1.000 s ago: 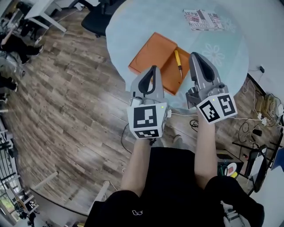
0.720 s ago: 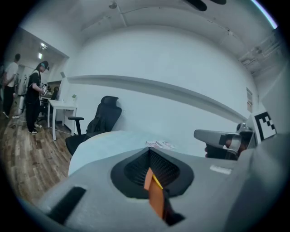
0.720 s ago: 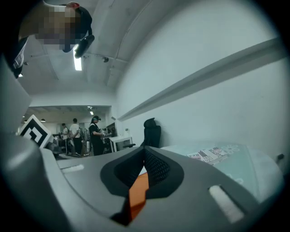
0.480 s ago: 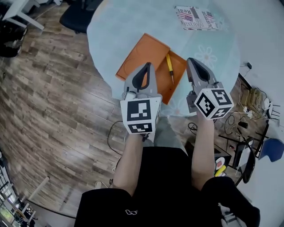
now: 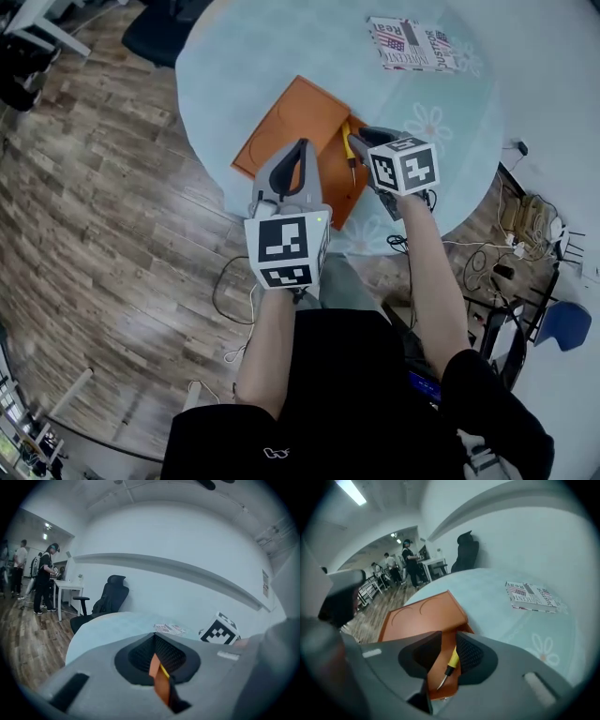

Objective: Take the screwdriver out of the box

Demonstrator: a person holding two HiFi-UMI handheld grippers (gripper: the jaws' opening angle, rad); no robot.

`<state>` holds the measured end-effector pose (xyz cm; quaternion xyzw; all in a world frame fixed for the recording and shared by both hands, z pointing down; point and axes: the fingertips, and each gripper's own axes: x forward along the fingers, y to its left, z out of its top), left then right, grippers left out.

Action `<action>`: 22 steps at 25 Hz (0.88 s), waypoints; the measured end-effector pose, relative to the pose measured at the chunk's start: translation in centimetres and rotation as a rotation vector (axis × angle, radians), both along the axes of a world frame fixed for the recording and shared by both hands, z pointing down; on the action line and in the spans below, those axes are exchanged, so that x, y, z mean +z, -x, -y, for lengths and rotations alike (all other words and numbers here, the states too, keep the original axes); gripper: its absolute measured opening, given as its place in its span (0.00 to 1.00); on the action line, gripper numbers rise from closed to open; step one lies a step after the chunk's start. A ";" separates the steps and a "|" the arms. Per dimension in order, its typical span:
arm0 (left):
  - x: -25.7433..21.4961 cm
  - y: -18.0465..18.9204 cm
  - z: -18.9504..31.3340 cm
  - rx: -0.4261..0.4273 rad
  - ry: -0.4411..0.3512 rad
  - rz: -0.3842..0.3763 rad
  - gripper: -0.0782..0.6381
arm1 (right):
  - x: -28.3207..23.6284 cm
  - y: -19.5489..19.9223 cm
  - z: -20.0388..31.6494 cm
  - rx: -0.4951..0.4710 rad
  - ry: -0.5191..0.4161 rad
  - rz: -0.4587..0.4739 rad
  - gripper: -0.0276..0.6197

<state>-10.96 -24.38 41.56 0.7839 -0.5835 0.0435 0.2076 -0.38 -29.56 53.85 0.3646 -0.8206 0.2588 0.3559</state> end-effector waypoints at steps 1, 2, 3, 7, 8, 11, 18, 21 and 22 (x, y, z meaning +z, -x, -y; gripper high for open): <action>0.1 0.4 0.0 -0.012 0.001 -0.002 0.11 | 1.0 0.0 0.1 -0.015 0.031 -0.034 0.22; 0.1 0.8 0.0 -0.023 0.001 -0.004 0.11 | 1.9 0.2 0.1 -0.029 0.060 -0.059 0.23; 0.1 1.2 0.0 -0.033 0.001 -0.006 0.11 | 2.6 0.3 0.1 -0.043 0.082 -0.077 0.24; -0.2 3.2 -0.1 -0.070 -0.006 -0.007 0.11 | 5.7 0.1 0.0 -0.073 0.155 -0.199 0.25; -0.2 3.7 -0.2 -0.079 -0.006 -0.009 0.11 | 6.4 -0.1 0.0 -0.071 0.176 -0.227 0.25; 0.2 5.0 -0.2 -0.102 0.005 -0.025 0.11 | 7.5 -0.3 0.1 -0.068 0.207 -0.289 0.24; -0.8 6.6 -0.1 -0.121 -0.009 -0.041 0.11 | 8.0 -0.1 0.6 -0.044 0.263 -0.357 0.20; -1.1 6.5 -0.3 -0.115 -0.013 -0.040 0.11 | 8.1 -0.2 0.9 -0.001 0.286 -0.341 0.20; -1.3 6.4 -0.3 -0.112 -0.015 -0.039 0.11 | 8.1 -0.2 0.9 0.022 0.297 -0.322 0.19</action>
